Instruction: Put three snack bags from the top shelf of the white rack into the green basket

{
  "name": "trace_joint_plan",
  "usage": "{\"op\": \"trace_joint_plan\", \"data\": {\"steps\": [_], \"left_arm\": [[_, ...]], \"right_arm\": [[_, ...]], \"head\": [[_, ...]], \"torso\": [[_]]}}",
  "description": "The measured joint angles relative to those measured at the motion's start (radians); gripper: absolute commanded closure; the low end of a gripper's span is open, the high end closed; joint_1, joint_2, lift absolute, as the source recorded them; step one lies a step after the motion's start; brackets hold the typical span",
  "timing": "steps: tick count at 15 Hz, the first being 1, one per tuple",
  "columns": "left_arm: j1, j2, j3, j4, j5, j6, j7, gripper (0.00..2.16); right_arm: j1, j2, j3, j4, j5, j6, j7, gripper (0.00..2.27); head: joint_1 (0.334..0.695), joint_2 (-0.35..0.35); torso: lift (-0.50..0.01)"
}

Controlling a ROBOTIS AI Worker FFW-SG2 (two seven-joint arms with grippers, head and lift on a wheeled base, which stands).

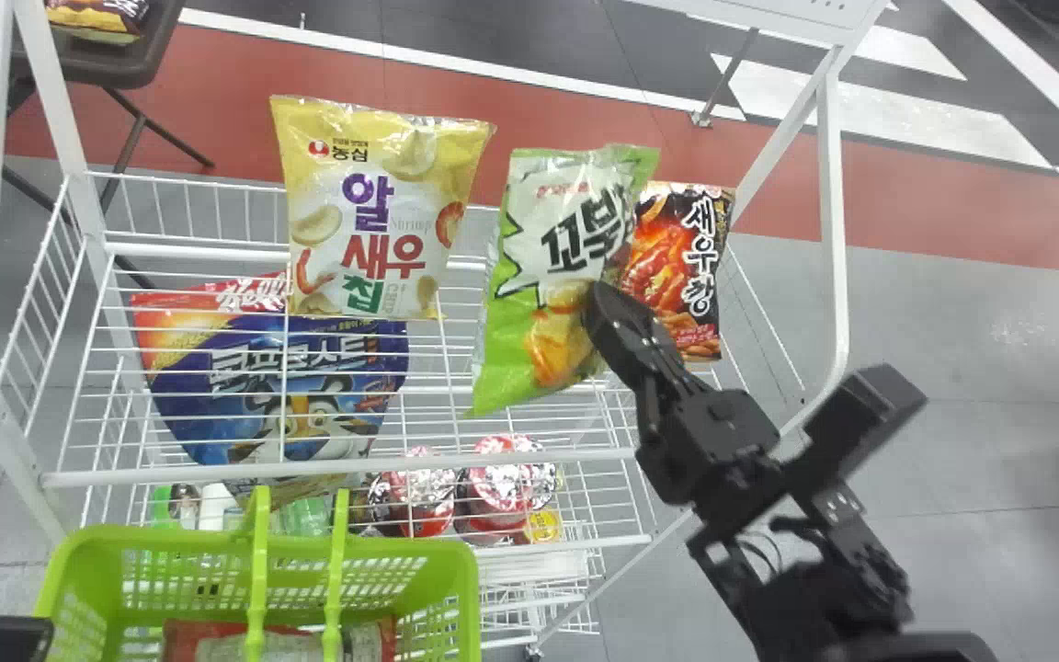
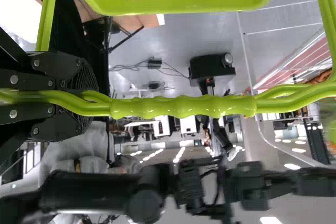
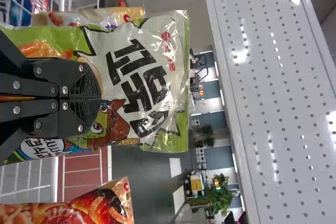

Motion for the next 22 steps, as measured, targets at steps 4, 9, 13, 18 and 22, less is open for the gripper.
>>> {"op": "trace_joint_plan", "data": {"steps": [4, 9, 13, 18, 22], "left_arm": [[-0.006, -0.009, 0.026, 0.001, 0.009, -0.006, 0.004, 2.15], [-0.012, -0.011, 0.028, 0.000, 0.011, -0.006, 0.003, 2.15], [-0.011, -0.011, 0.024, -0.006, 0.012, -0.006, 0.001, 2.15], [-0.006, -0.011, 0.001, -0.013, 0.007, -0.003, 0.005, 2.15], [0.007, -0.010, -0.006, -0.015, 0.006, -0.007, 0.001, 2.15]], "right_arm": [[0.130, -0.002, -0.098, -0.079, -0.114, 0.216, 0.101, 2.14], [0.190, -0.001, -0.144, -0.086, -0.166, 0.525, 0.228, 2.16], [0.199, -0.018, -0.066, -0.051, -0.132, 0.647, 0.246, 2.16], [0.170, -0.053, 0.131, -0.008, -0.084, 0.688, 0.228, 2.16], [0.105, -0.056, 0.243, 0.048, -0.072, 0.690, 0.176, 2.16]], "head": [[0.695, -0.350], [0.695, -0.350], [0.695, -0.350], [0.695, -0.304], [0.695, -0.155]], "torso": [[0.000], [0.000], [0.000], [0.000], [0.000]]}}
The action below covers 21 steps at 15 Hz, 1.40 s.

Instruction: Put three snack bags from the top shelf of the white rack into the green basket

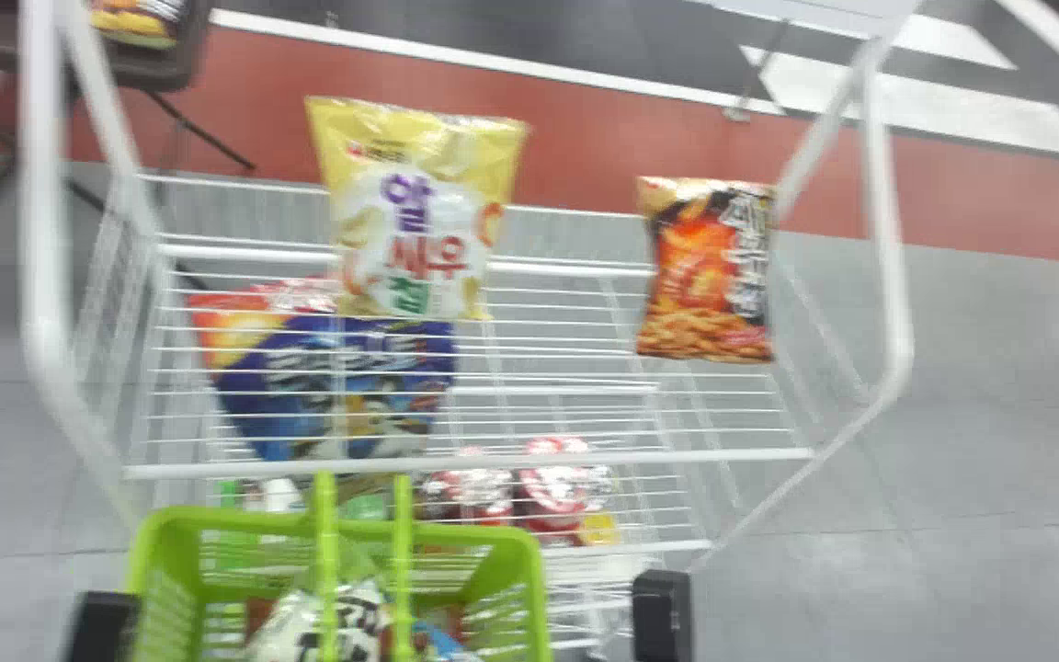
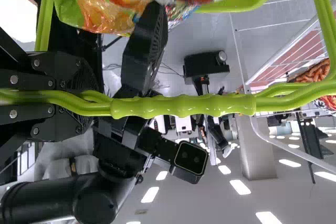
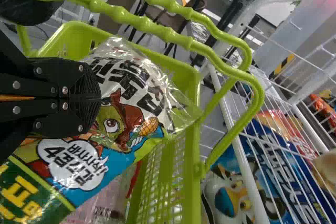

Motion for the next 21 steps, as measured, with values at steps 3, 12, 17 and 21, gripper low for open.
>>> {"op": "trace_joint_plan", "data": {"steps": [3, 12, 17, 21], "left_arm": [[0.009, 0.001, 0.003, -0.002, 0.000, -0.005, -0.004, 2.15], [0.007, 0.000, -0.012, -0.003, -0.006, -0.008, 0.001, 2.15], [0.004, -0.001, -0.021, -0.002, -0.008, -0.011, 0.002, 2.15], [0.005, -0.002, -0.025, -0.001, -0.008, -0.014, 0.004, 2.15]], "right_arm": [[-0.107, 0.000, 0.035, 0.162, 0.034, 0.001, -0.008, 2.15], [-0.117, 0.000, -0.044, 0.244, 0.108, -0.352, -0.009, 0.03], [-0.035, 0.006, -0.139, 0.121, 0.083, -0.582, -0.009, 0.05], [-0.105, 0.036, -0.249, 0.101, 0.082, -0.696, -0.068, 0.05]], "head": [[0.695, -0.136], [0.695, -0.290], [0.695, -0.350], [0.695, -0.350]], "torso": [[0.000], [0.000], [0.000], [0.000]]}}
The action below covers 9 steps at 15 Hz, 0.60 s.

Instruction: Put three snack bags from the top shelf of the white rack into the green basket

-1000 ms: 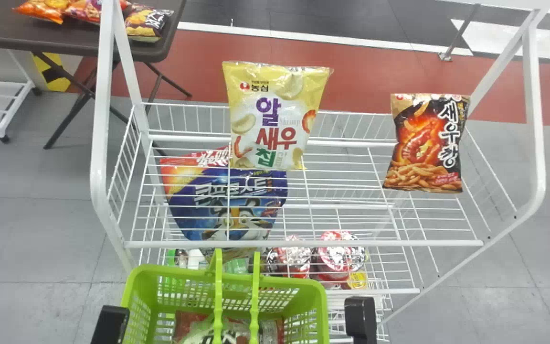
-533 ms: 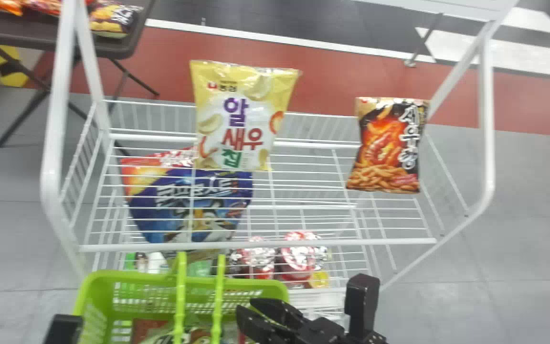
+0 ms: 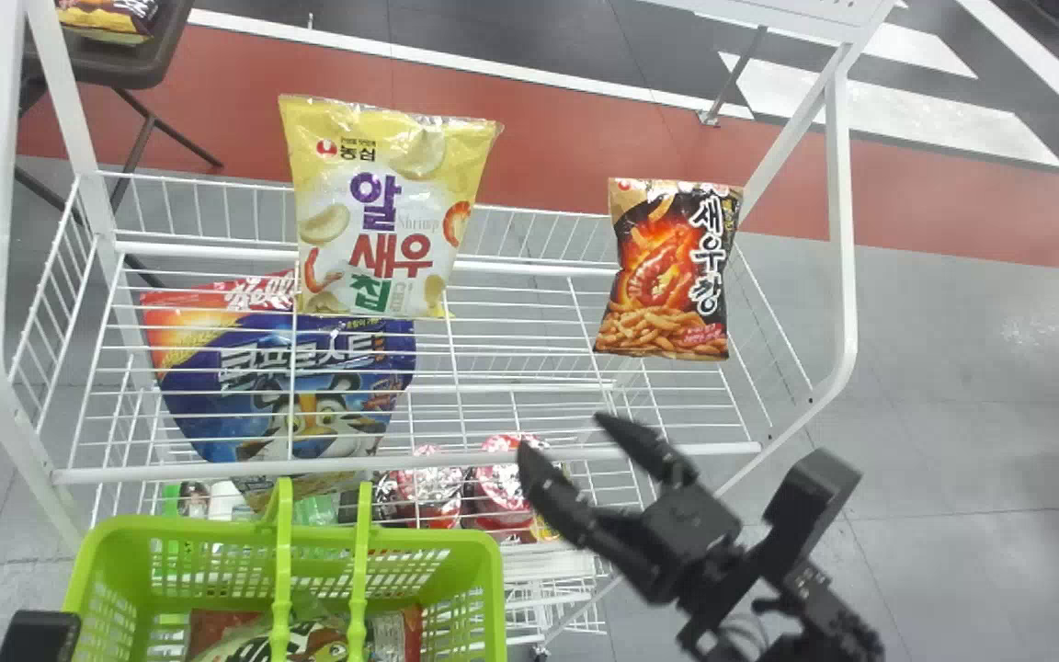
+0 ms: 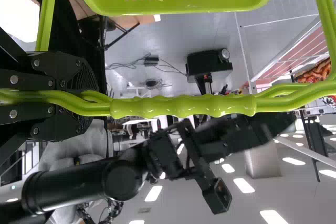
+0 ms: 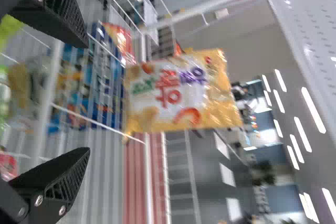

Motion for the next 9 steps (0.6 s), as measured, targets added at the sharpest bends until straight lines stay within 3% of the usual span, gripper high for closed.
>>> {"op": "trace_joint_plan", "data": {"steps": [3, 9], "left_arm": [[-0.001, 0.000, -0.008, 0.002, -0.005, 0.000, 0.001, 2.15], [-0.008, 0.003, -0.003, 0.015, -0.008, 0.000, 0.006, 2.15]], "right_arm": [[-0.175, 0.026, -0.056, 0.081, 0.077, -0.004, -0.078, 0.05], [-0.485, 0.029, -0.095, 0.354, 0.260, -0.001, -0.226, 0.09]], "head": [[0.695, -0.350], [0.695, -0.350]], "torso": [[0.000], [0.000]]}}
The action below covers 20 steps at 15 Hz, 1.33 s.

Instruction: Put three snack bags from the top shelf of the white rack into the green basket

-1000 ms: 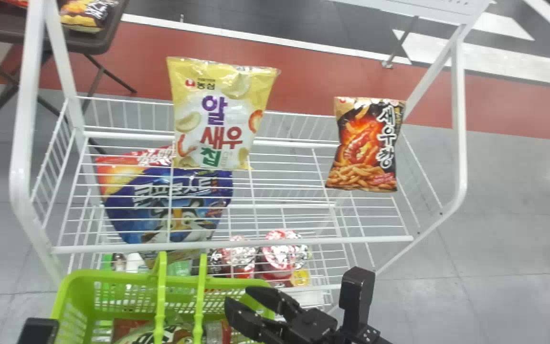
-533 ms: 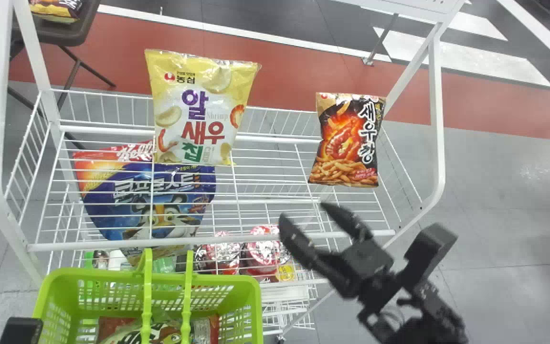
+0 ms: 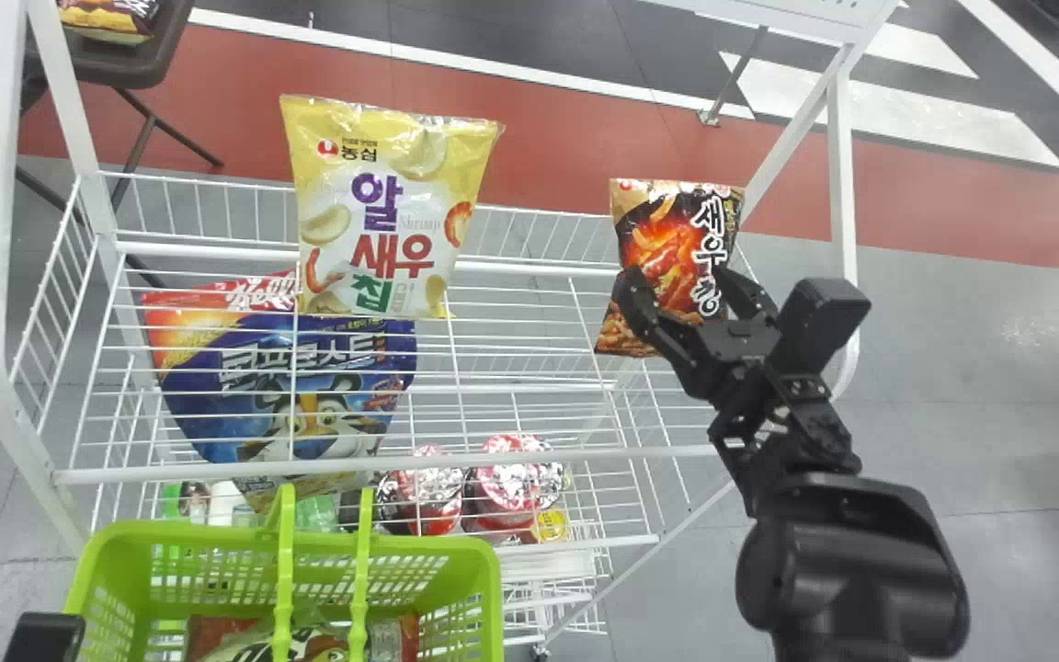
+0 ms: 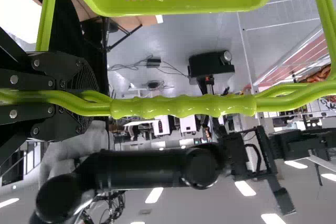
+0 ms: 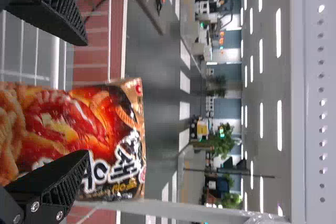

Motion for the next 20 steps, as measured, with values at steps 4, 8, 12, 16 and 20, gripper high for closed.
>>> {"op": "trace_joint_plan", "data": {"steps": [4, 8, 12, 16, 20], "left_arm": [[-0.008, 0.003, 0.001, 0.003, -0.003, 0.003, 0.001, 2.15], [-0.015, 0.001, -0.004, 0.003, -0.010, 0.005, 0.011, 2.15], [-0.018, 0.002, -0.005, 0.003, -0.010, 0.009, 0.011, 2.15], [-0.020, 0.001, -0.012, 0.002, -0.009, 0.009, 0.019, 2.15], [-0.021, 0.003, -0.011, -0.001, -0.006, 0.015, 0.018, 2.15]], "right_arm": [[-0.116, -0.003, -0.016, 0.164, 0.062, 0.009, -0.033, 0.39], [-0.155, -0.011, -0.035, 0.204, 0.063, 0.152, 0.043, 2.14], [-0.109, -0.005, -0.059, 0.124, 0.017, 0.164, 0.074, 2.19], [-0.011, 0.010, -0.053, -0.014, -0.027, 0.109, 0.076, 2.19], [0.177, 0.012, -0.063, -0.236, -0.172, 0.175, 0.133, 2.19]], "head": [[0.695, -0.350], [0.695, -0.350], [0.695, -0.350], [0.695, -0.350], [0.695, -0.350]], "torso": [[0.000], [0.000], [0.000], [0.000], [0.000]]}}
